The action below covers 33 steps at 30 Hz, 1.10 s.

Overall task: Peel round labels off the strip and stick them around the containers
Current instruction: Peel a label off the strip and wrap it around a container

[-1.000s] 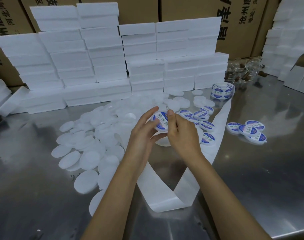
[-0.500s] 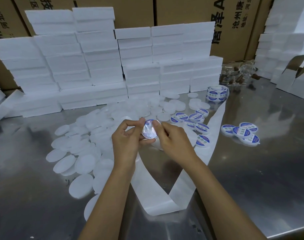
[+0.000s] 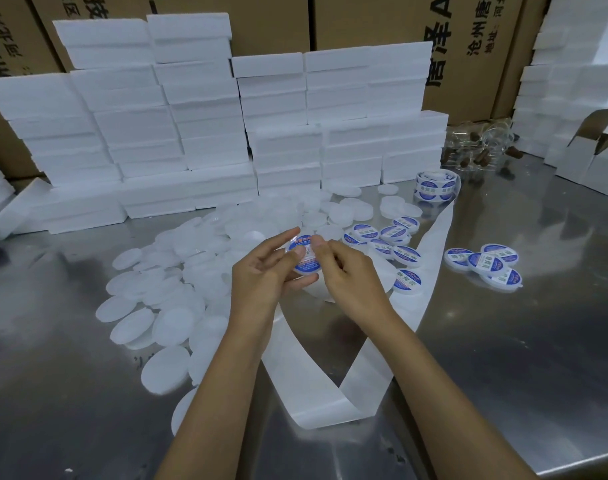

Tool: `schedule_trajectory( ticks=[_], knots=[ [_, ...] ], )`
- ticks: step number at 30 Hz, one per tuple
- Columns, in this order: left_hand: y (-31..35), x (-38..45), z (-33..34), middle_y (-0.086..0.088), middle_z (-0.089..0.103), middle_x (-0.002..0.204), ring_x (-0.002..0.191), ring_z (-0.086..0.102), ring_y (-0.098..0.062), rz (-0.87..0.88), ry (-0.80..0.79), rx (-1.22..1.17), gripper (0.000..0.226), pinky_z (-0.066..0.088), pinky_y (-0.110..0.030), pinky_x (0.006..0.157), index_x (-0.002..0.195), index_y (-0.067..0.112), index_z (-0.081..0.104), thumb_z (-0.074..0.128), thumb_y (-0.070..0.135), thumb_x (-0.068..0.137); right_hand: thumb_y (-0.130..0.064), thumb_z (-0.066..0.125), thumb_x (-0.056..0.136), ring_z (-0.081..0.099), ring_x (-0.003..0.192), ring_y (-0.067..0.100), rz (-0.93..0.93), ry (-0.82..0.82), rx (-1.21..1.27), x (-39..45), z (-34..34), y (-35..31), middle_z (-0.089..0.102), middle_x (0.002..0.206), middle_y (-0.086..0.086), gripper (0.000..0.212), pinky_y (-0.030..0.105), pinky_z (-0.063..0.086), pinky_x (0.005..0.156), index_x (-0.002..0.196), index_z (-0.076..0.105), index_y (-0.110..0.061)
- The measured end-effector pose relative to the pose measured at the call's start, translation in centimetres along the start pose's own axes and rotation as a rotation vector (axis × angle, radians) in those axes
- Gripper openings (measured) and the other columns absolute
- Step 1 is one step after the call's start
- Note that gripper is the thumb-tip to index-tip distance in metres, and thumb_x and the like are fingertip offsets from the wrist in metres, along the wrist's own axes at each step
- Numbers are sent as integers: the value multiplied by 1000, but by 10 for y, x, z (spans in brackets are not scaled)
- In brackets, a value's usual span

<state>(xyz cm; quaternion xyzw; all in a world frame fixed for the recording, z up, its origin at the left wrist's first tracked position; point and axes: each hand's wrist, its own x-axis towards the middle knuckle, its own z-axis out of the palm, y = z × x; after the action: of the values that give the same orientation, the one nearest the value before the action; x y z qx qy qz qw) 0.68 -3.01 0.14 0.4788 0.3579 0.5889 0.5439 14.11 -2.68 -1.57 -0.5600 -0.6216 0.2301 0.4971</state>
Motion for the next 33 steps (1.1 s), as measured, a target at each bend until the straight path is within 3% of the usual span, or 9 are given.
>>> schedule_trajectory(
  ticks=[3, 7, 9, 12, 14, 18, 23, 28, 33],
  knots=[
    [-2, 1, 0, -8, 78, 101, 91, 76, -28, 5, 61, -9, 21, 60, -26, 67, 112, 13, 75, 69, 10, 93, -57, 43, 97, 45, 57, 8, -18, -50, -34, 0, -1, -1, 50, 59, -2, 58, 33, 40, 61, 79, 59, -4],
    [-6, 3, 0, -10, 76, 108, 86, 76, -27, -4, 107, 23, 20, 61, -28, 64, 111, 9, 76, 67, 17, 95, -48, 46, 100, 47, 45, -2, 36, -144, 11, 1, -7, -5, 50, 44, -19, 47, 11, 32, 47, 65, 59, -20],
    [-7, 3, 1, -11, 75, 113, 87, 76, -26, 1, 74, 55, 23, 62, -29, 67, 116, 8, 73, 63, 17, 98, -51, 46, 99, 44, 41, -1, 135, -193, 100, 2, -11, -5, 47, 42, -16, 48, 10, 30, 42, 74, 65, -14],
    [-6, 3, 3, -6, 73, 119, 96, 75, -21, -12, -30, 63, 31, 62, -30, 72, 128, 19, 67, 62, 16, 98, -51, 50, 98, 32, 38, 6, 354, -206, 399, 3, -19, -6, 38, 46, -10, 46, 20, 25, 37, 67, 50, -18],
    [-6, 3, 5, -2, 75, 115, 99, 75, -23, -37, -79, 17, 38, 62, -33, 72, 135, 27, 61, 63, 19, 98, -48, 53, 98, 29, 39, 8, 496, -122, 638, 7, -30, -6, 37, 50, -5, 45, 20, 21, 35, 67, 44, -17],
    [-3, 6, 1, -8, 77, 107, 91, 76, -32, -84, -7, -30, 31, 61, -35, 63, 129, 21, 62, 61, 17, 99, -46, 49, 99, 31, 38, 7, 600, 132, 1121, 18, -59, 2, 37, 50, -4, 44, 16, 22, 32, 69, 42, -16],
    [-4, 6, 3, -15, 76, 99, 82, 75, -36, -83, -33, 22, 29, 59, -37, 56, 127, 23, 63, 46, 14, 105, -45, 40, 104, 37, 47, 8, 667, 677, 1290, 19, -89, 33, 43, 63, -1, 44, 16, 31, 36, 75, 49, -13],
    [-4, 5, 3, -18, 76, 99, 80, 74, -38, -97, -44, 18, 29, 59, -37, 55, 126, 22, 62, 43, 14, 106, -30, 32, 106, 35, 50, 7, 738, 785, 1365, 19, -106, 53, 44, 68, 1, 36, 13, 31, 35, 86, 54, -9],
    [-4, 5, 0, -17, 76, 93, 74, 74, -35, -128, 4, -6, 25, 58, -35, 53, 118, 18, 65, 44, 10, 105, -27, 39, 104, 38, 52, 8, 728, 716, 1310, 20, -104, 55, 49, 71, 1, 27, 16, 34, 43, 95, 56, -9]
  ],
)
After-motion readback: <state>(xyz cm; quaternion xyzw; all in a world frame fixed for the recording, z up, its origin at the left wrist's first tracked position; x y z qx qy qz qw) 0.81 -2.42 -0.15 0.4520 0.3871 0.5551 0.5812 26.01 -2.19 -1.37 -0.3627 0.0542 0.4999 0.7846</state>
